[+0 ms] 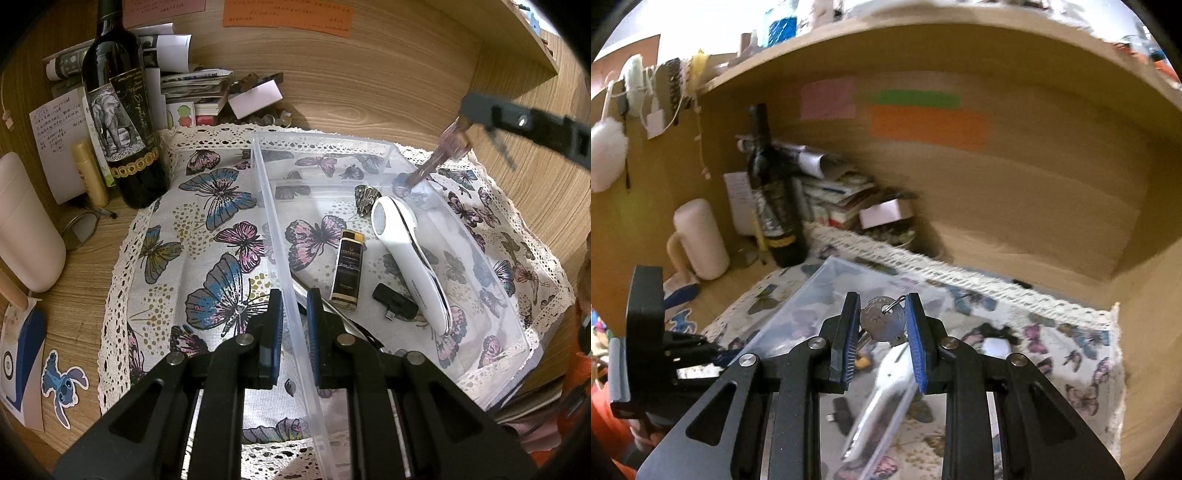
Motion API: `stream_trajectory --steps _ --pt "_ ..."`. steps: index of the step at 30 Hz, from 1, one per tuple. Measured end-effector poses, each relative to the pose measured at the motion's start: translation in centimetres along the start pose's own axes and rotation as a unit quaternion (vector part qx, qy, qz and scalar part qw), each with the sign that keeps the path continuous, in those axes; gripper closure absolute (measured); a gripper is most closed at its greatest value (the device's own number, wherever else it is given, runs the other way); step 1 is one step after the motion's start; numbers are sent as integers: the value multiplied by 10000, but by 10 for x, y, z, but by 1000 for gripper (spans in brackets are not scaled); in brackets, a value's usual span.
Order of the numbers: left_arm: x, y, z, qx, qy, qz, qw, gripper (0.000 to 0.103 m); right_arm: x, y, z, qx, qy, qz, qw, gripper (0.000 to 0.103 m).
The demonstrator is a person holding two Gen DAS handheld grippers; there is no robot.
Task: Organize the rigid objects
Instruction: 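Carry the keys into the box and release them with the right tool, then grasp the white cube charger with the right tool and lift it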
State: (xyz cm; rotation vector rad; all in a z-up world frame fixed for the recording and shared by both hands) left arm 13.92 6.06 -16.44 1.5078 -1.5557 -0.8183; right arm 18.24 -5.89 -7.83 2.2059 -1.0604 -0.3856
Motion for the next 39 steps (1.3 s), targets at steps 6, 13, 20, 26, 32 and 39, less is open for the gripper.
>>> stream_trajectory --steps 6,13,20,26,32,39 --pt "0 0 0 1 0 1 10000 90 -17 -31 17 -429 184 -179 9987 80" --pt "0 0 0 2 1 1 10000 90 -21 -58 30 -828 197 -254 9960 80" --pt "1 0 0 -5 -9 28 10000 90 -19 -76 40 -1190 8 -529 9915 80" --pt "1 0 1 -3 -10 31 10000 90 -17 -70 40 -1226 -37 -544 9910 79" --pt "0 0 1 -3 -10 31 10000 90 -4 -55 29 -992 -77 -316 9945 72" --pt "1 0 1 -1 -11 32 10000 90 39 -34 13 -650 -452 246 9966 60"
Point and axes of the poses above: each gripper's, at about its wrist camera, not at the fingertips, and y roughly against the way its jaws point, x to its right, z to its underside, the point moved 9 cm from there along -y, roughly the way its jaws point, and after that the axes turned 13 degrees about -x, right-handed, at the moved point
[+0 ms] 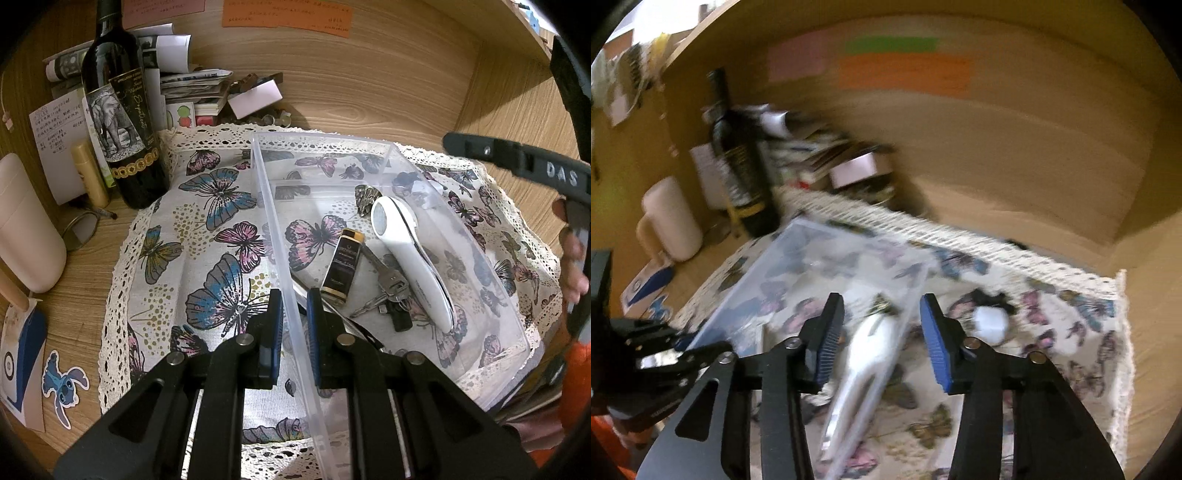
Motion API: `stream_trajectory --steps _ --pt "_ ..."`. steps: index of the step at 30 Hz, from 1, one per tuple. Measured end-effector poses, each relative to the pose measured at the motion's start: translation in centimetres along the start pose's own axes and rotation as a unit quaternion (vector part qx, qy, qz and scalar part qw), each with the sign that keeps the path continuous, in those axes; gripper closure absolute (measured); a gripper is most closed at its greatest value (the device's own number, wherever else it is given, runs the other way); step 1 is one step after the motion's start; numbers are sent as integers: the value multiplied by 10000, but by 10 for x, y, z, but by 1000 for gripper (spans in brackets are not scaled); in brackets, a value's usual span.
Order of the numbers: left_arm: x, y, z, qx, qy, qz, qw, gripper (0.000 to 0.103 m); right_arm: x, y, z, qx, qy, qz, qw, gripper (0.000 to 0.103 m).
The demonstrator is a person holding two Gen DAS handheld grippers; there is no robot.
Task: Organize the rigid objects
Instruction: 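Grasp the white cube charger with the right tool and lift it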
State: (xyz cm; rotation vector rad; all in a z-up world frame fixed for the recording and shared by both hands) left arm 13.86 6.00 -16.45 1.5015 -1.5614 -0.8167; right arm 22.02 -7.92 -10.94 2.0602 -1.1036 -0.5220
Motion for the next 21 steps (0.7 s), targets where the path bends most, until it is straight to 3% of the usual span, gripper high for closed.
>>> stream_trajectory --steps 4,10,18,21 --pt "0 0 0 -2 4 7 10000 90 31 3 -6 72 -304 335 9990 51" --pt "0 0 -1 -6 -6 18 10000 90 76 -22 -5 -235 -620 763 9949 50" --pt "0 0 -1 -8 0 17 10000 90 96 -77 13 -809 -869 747 9901 50" --pt "0 0 -1 -6 1 17 10000 90 100 -89 18 -924 -946 677 9889 60"
Point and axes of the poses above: each gripper's, at about its wrist camera, not at the fingertips, and y roughly against the way its jaws point, x to its right, z to its underside, the point moved 9 cm from there along -y, roughly the way its jaws point, and after that the axes turned 13 degrees about -x, right-handed, at the moved point
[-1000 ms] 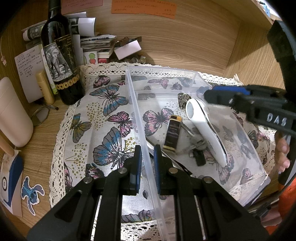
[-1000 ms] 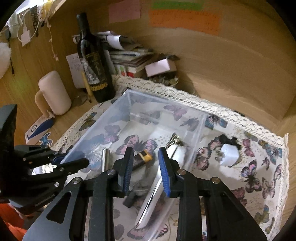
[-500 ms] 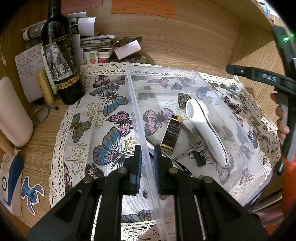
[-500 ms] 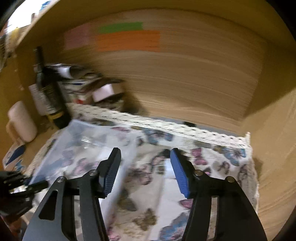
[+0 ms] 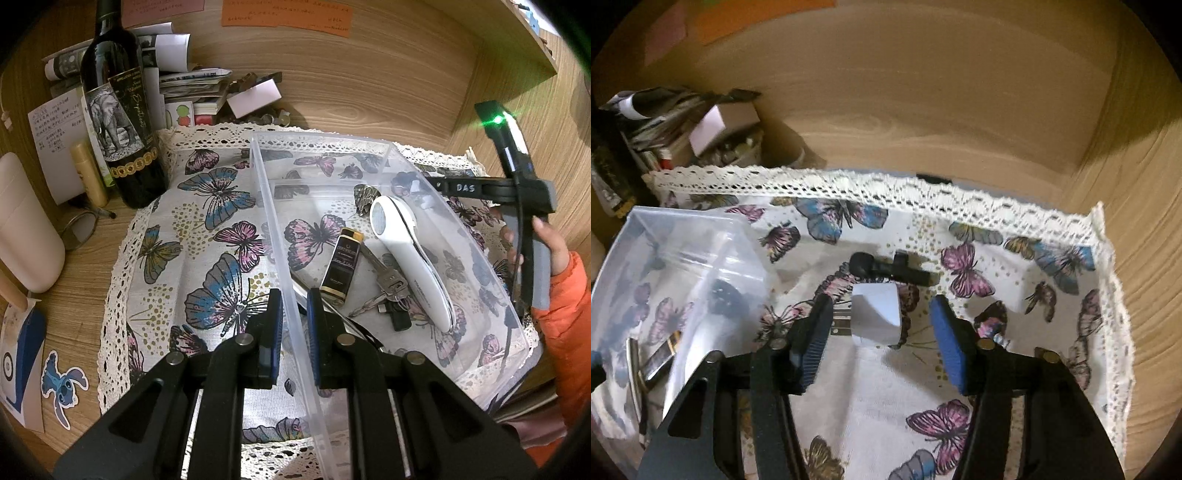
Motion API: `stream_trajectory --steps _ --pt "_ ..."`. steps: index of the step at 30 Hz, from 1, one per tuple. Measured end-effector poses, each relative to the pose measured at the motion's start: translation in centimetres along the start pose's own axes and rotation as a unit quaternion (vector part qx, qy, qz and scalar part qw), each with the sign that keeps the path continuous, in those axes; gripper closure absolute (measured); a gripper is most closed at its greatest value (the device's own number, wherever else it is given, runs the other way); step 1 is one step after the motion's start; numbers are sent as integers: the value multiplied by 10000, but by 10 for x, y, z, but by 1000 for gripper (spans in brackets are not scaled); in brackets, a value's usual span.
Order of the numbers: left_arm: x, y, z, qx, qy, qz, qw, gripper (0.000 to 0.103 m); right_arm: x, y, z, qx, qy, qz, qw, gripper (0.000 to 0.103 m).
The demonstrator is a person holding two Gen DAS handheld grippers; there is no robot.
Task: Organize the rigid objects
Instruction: 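Grasp the white cube charger with the right tool and lift it, then lower the white charger into the box and open the right tool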
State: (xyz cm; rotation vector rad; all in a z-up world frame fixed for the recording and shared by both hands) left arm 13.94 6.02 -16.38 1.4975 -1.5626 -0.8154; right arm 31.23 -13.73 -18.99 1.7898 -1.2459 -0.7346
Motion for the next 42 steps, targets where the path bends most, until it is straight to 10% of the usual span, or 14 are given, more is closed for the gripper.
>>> stream_trajectory --steps 3,30,42 --pt "0 0 0 1 0 2 10000 90 -2 -8 0 -95 22 -151 9998 76" --pt "-1 0 0 4 -25 -36 10000 90 -68 121 6 1384 899 -474 9852 76" --pt "-1 0 0 4 -29 -34 10000 90 -117 126 32 1283 1434 -822 9779 76"
Point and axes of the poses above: each gripper's, at about its wrist camera, not at the fingertips, and y roughly against the way its jaws point, x to its right, z to its underside, the point moved 9 cm from there along -y, roughly the way its jaws point, and after that the axes turned 13 degrees about -x, right-handed, at the moved point
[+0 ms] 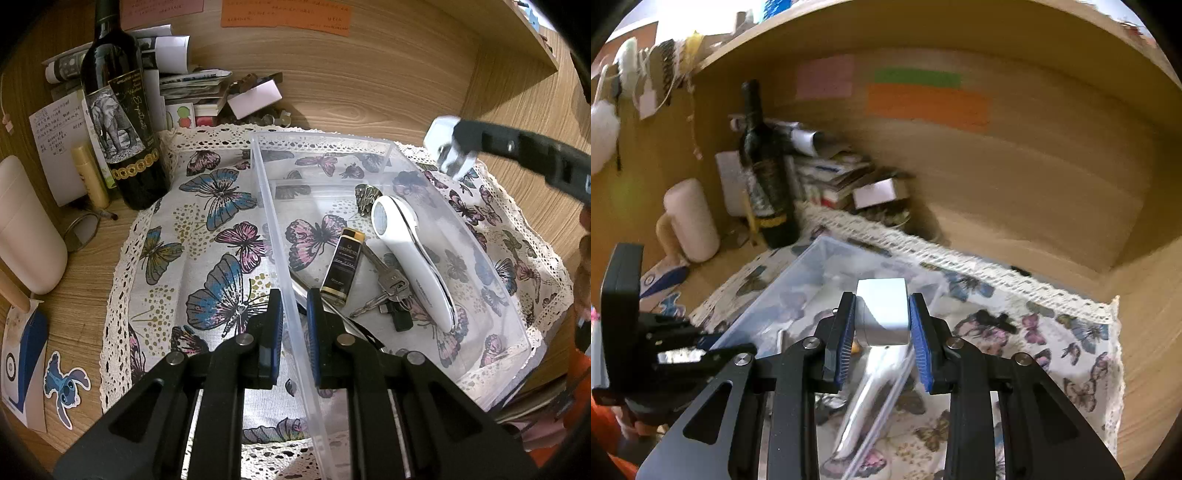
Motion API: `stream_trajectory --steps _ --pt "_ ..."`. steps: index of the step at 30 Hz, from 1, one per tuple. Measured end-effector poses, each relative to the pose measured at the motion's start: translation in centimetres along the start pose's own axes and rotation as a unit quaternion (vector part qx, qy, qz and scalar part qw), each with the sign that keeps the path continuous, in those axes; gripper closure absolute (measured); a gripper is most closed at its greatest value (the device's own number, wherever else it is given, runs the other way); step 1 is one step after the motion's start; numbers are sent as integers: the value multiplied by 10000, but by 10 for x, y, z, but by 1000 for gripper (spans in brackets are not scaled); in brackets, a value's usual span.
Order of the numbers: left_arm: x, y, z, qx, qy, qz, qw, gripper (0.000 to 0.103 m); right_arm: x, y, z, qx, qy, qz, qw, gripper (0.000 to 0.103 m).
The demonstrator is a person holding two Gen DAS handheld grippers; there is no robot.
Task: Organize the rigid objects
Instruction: 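Lower the white charger into the box and open the right tool, then grasp the black cable clip on the cloth with the right tool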
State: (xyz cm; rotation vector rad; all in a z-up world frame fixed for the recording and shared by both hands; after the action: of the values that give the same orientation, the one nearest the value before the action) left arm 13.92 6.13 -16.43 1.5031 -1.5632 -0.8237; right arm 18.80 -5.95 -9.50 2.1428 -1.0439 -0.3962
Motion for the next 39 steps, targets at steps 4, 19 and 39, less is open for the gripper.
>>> stream_trajectory --steps 4,19,39 --pt "0 1 0 2 18 34 10000 90 -12 -9 8 -163 169 -39 9997 76" --pt "0 0 -1 16 -24 36 10000 90 -37 -59 39 -1028 479 -248 9932 76" --pt "0 0 -1 20 -25 30 10000 90 39 -3 0 -116 -593 293 9977 46"
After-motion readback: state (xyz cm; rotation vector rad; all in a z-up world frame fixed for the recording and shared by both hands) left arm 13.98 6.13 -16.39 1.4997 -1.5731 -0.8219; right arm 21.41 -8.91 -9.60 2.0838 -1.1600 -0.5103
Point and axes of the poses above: each gripper's, at about its wrist camera, not at the fingertips, and y roughly against the way its jaws point, x to its right, z to its underside, the point moved 9 cm from there along -y, roughly the way its jaws point, and after that the axes turned 13 degrees about -x, right-handed, at the moved point
